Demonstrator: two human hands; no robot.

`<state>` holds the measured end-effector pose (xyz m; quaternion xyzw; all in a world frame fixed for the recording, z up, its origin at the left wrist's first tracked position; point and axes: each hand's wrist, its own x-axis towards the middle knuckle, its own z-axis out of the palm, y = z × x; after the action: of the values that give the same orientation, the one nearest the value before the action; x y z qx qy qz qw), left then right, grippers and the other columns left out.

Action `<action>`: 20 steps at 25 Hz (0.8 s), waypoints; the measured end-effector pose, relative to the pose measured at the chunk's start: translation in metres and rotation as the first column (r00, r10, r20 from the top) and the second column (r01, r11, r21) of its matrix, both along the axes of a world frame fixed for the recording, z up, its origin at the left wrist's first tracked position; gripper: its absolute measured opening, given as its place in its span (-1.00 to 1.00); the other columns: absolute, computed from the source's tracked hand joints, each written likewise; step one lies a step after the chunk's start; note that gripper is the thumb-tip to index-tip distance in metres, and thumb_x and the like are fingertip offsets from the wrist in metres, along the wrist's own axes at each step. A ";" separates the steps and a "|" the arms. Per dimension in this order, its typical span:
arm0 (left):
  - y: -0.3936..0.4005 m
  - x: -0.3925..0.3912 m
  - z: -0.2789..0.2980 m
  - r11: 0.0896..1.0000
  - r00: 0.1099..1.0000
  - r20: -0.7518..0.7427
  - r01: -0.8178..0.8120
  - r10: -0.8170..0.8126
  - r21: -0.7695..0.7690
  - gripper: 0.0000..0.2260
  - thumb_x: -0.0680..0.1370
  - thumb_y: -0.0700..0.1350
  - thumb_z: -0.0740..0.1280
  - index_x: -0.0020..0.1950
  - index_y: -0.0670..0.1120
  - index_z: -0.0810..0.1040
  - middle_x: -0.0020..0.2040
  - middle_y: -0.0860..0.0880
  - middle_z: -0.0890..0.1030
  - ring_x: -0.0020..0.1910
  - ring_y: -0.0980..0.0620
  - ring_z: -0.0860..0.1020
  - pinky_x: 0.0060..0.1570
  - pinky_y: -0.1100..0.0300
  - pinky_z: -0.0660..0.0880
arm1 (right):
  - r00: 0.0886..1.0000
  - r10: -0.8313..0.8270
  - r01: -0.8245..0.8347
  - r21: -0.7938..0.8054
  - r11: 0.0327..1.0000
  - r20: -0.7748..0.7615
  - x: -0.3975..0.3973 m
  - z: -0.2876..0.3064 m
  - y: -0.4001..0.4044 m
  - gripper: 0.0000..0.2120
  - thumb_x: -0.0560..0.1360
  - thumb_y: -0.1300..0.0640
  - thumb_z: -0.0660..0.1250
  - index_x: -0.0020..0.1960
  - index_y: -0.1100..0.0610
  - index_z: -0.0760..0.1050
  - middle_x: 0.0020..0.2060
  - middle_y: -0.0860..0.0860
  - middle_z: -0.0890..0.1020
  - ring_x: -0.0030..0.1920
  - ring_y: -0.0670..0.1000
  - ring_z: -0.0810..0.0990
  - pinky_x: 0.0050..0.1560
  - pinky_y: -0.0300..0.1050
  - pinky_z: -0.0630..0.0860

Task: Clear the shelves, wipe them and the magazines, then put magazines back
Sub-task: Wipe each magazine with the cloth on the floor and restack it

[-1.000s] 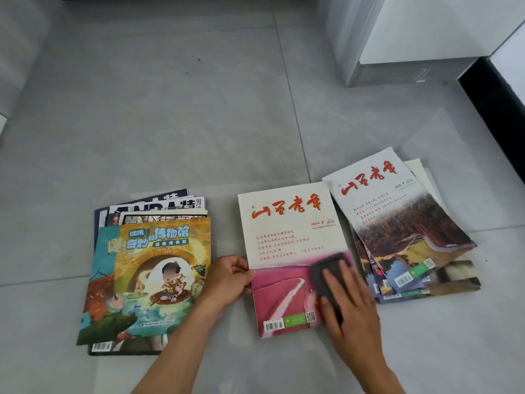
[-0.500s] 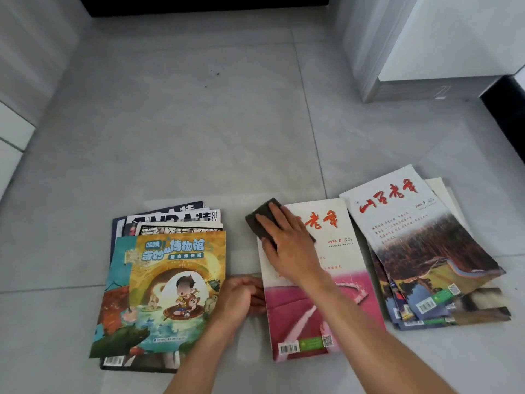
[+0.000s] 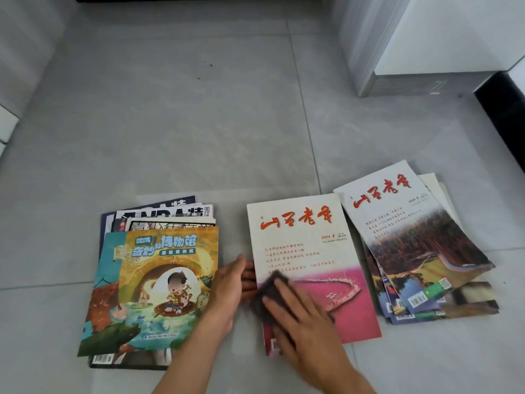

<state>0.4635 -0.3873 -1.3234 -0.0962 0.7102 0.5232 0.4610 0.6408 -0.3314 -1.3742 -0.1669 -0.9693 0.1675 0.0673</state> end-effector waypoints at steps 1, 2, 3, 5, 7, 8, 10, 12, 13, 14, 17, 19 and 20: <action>0.001 0.002 0.000 1.000 0.999 -0.036 0.018 -0.019 -0.022 -0.78 0.65 -0.18 0.21 -0.07 -0.18 0.62 -0.22 -0.12 0.70 -0.29 -0.03 0.63 -0.33 0.24 0.58 | 0.999 -0.049 0.049 -0.015 0.999 -0.010 -0.024 0.000 0.021 -0.52 0.54 -0.06 0.20 0.46 -0.08 0.39 0.54 0.00 0.30 0.53 0.10 0.28 0.45 0.10 0.34; 0.001 0.003 -0.001 0.998 0.995 -0.080 0.049 -0.053 -0.050 -0.85 0.62 -0.26 0.26 -0.05 -0.17 0.62 -0.16 -0.14 0.70 -0.24 -0.05 0.64 -0.28 0.20 0.59 | 0.993 -0.115 0.114 -0.047 0.992 -0.039 -0.051 0.000 0.047 -0.52 0.55 -0.05 0.17 0.46 -0.05 0.40 0.54 0.04 0.32 0.52 0.13 0.29 0.43 0.15 0.36; 0.002 0.004 -0.003 0.994 0.988 -0.124 0.087 -0.096 -0.071 -0.88 0.58 -0.30 0.30 -0.04 -0.15 0.61 -0.11 -0.14 0.70 -0.18 -0.07 0.65 -0.17 0.12 0.62 | 0.983 -0.181 0.177 -0.080 0.981 -0.042 -0.078 0.003 0.076 -0.52 0.55 -0.05 0.15 0.45 -0.01 0.42 0.53 0.07 0.33 0.51 0.17 0.30 0.42 0.19 0.37; 0.002 0.005 -0.006 0.980 0.965 -0.187 0.162 -0.181 -0.116 -0.88 0.54 -0.29 0.36 -0.05 -0.07 0.60 -0.08 -0.09 0.68 -0.09 -0.05 0.65 0.03 -0.02 0.62 | 0.962 -0.272 0.267 -0.098 0.959 -0.033 -0.109 0.007 0.119 -0.49 0.55 -0.08 0.11 0.47 0.01 0.42 0.53 0.09 0.32 0.51 0.20 0.28 0.43 0.23 0.35; 0.001 0.007 -0.005 0.970 0.954 -0.206 0.189 -0.219 -0.154 -0.83 0.53 -0.30 0.38 -0.06 -0.02 0.58 -0.12 -0.04 0.66 -0.09 -0.03 0.64 0.07 -0.06 0.60 | 0.966 -0.256 0.253 -0.078 0.964 -0.033 -0.096 0.001 0.118 -0.49 0.57 -0.08 0.10 0.49 0.00 0.38 0.55 0.07 0.27 0.54 0.17 0.23 0.46 0.23 0.31; 0.000 0.006 -0.006 0.967 0.950 -0.217 0.189 -0.223 -0.168 -0.82 0.52 -0.31 0.38 -0.06 -0.02 0.58 -0.14 -0.03 0.66 -0.10 -0.02 0.64 0.06 -0.06 0.61 | 0.972 -0.231 0.230 -0.046 0.972 -0.028 -0.073 -0.002 0.100 -0.50 0.59 -0.07 0.11 0.50 -0.02 0.36 0.57 0.05 0.24 0.56 0.15 0.19 0.48 0.22 0.29; 0.001 0.006 -0.008 0.960 0.940 -0.235 0.207 -0.249 -0.188 -0.82 0.52 -0.30 0.38 -0.06 -0.02 0.56 -0.14 0.00 0.66 -0.10 0.01 0.63 -0.03 0.04 0.62 | 0.979 -0.202 0.202 -0.037 0.979 0.004 -0.006 -0.005 0.051 -0.50 0.58 -0.06 0.16 0.51 -0.10 0.30 0.58 -0.02 0.21 0.58 0.08 0.15 0.45 0.20 0.33; 0.004 0.006 -0.006 0.952 0.928 -0.249 0.229 -0.276 -0.201 -0.84 0.53 -0.29 0.37 -0.05 -0.02 0.55 -0.12 0.02 0.65 -0.10 0.06 0.63 -0.17 0.20 0.58 | 0.990 -0.140 0.139 -0.037 0.990 -0.004 0.054 -0.004 0.012 -0.45 0.53 -0.07 0.22 0.51 -0.15 0.28 0.58 -0.07 0.22 0.57 0.05 0.17 0.40 0.15 0.42; 0.005 0.007 -0.006 0.951 0.924 -0.257 0.233 -0.282 -0.205 -0.84 0.54 -0.29 0.37 -0.04 -0.02 0.55 -0.11 0.02 0.65 -0.11 0.07 0.62 -0.22 0.25 0.54 | 0.991 -0.129 0.128 -0.051 0.990 -0.024 0.067 -0.004 0.009 -0.44 0.51 -0.07 0.23 0.51 -0.15 0.28 0.58 -0.08 0.22 0.57 0.05 0.18 0.40 0.14 0.41; 0.004 0.007 -0.007 0.950 0.922 -0.265 0.233 -0.283 -0.207 -0.85 0.54 -0.28 0.37 -0.04 -0.02 0.54 -0.11 0.02 0.65 -0.12 0.09 0.61 -0.24 0.28 0.52 | 0.991 -0.132 0.129 -0.062 0.990 -0.035 0.068 -0.005 0.015 -0.45 0.52 -0.06 0.22 0.51 -0.14 0.29 0.58 -0.07 0.22 0.57 0.06 0.19 0.41 0.15 0.40; 0.003 0.009 -0.009 0.948 0.910 -0.293 0.235 -0.292 -0.216 -0.86 0.55 -0.28 0.36 -0.02 -0.03 0.55 -0.12 0.02 0.64 -0.13 0.11 0.60 -0.17 0.22 0.56 | 0.960 -0.278 0.274 -0.073 0.959 -0.047 0.013 -0.008 0.075 -0.51 0.58 -0.05 0.13 0.50 -0.03 0.33 0.57 0.04 0.25 0.55 0.14 0.21 0.44 0.26 0.33; 0.003 0.010 -0.008 0.943 0.904 -0.299 0.244 -0.306 -0.226 -0.86 0.56 -0.26 0.35 -0.03 -0.01 0.53 -0.11 0.02 0.63 -0.10 0.10 0.60 -0.09 0.18 0.58 | 0.913 -0.407 0.401 -0.140 0.906 -0.022 -0.043 -0.004 0.132 -0.49 0.57 -0.06 0.10 0.49 0.04 0.38 0.55 0.11 0.28 0.52 0.22 0.26 0.45 0.27 0.31; 0.003 0.010 -0.008 0.940 0.900 -0.301 0.252 -0.316 -0.231 -0.86 0.56 -0.25 0.35 -0.03 0.00 0.52 -0.10 0.03 0.63 -0.09 0.11 0.59 -0.10 0.19 0.57 | 0.891 -0.454 0.447 -0.180 0.876 0.001 -0.065 -0.002 0.154 -0.48 0.56 -0.05 0.12 0.49 0.06 0.38 0.55 0.13 0.27 0.51 0.24 0.27 0.45 0.26 0.30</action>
<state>0.4734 -0.3843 -1.3310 0.0560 0.8301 0.3900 0.3946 0.5762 -0.1774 -1.3767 -0.3898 -0.8837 0.2351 0.1092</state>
